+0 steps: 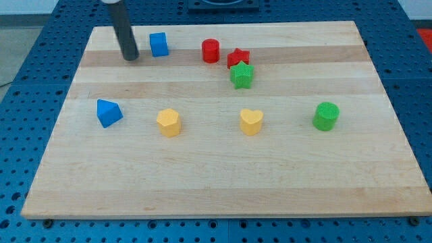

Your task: Drag the blue cube to the left of the red circle

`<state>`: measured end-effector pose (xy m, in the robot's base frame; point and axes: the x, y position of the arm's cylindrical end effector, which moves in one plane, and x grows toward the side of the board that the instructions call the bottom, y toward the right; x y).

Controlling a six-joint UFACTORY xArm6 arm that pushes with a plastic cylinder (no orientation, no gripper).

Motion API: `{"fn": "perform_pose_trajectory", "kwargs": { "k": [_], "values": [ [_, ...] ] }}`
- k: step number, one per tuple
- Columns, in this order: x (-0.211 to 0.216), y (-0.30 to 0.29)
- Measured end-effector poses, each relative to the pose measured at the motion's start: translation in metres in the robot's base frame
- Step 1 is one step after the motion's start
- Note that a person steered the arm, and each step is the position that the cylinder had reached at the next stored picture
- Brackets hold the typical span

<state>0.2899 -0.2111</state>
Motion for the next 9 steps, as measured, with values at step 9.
{"fn": "perform_pose_trajectory", "kwargs": {
  "k": [9],
  "values": [
    [-0.025,0.083]
  ]
}}
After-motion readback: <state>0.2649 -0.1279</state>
